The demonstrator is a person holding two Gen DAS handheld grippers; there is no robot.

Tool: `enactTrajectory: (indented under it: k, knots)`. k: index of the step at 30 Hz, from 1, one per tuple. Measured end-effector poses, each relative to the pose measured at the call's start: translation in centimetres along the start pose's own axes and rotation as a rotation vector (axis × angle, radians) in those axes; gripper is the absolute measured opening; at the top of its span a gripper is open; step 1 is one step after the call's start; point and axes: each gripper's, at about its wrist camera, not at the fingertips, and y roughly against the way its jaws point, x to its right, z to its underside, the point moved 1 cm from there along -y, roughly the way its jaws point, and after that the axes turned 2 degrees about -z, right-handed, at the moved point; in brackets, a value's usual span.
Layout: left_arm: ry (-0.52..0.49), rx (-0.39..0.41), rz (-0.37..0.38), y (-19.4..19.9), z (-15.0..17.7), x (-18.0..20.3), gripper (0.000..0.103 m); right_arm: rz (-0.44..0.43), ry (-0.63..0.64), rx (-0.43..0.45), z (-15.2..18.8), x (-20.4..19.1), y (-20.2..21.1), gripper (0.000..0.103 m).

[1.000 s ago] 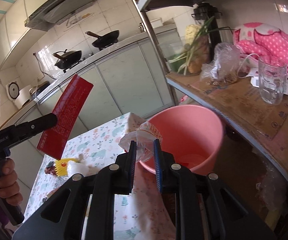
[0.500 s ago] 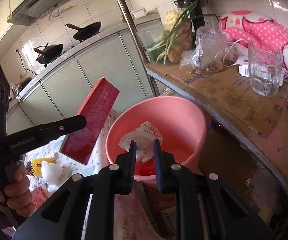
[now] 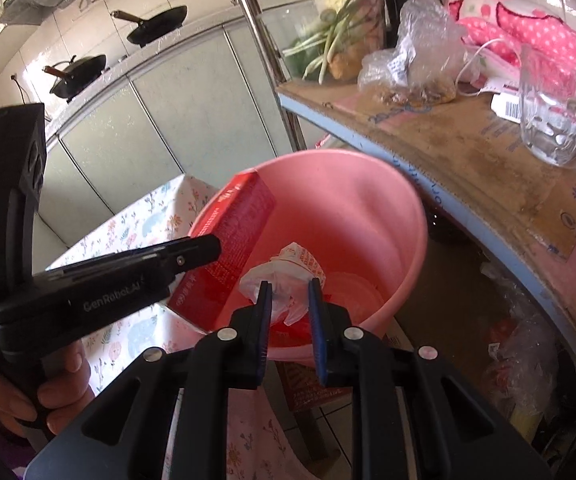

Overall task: Collect trash
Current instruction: 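Drop the red box and plastic bag into the pink bucket, opening both grippers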

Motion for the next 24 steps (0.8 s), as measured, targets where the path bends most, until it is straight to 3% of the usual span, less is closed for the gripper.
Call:
enactTrajectory:
  k: [3, 14, 17, 24]
  knots:
    - [0.009, -0.005, 0.011, 0.0, 0.0, -0.1, 0.024, 0.01, -0.011, -0.01, 0.1, 0.2, -0.3, 0.024]
    - [0.018, 0.029, 0.019, 2.0, -0.2, 0.1, 0.034, 0.01, -0.022, -0.002, 0.1, 0.0, 0.0, 0.026]
    - [0.009, 0.04, 0.013, 2.9, -0.2, 0.4, 0.036, 0.012, -0.009, 0.02, 0.1, -0.3, 0.7, 0.034]
    - [-0.037, 0.081, -0.015, 5.1, 0.2, 1.2, 0.041, 0.006, 0.004, 0.038, 0.2, -1.3, 2.1, 0.04]
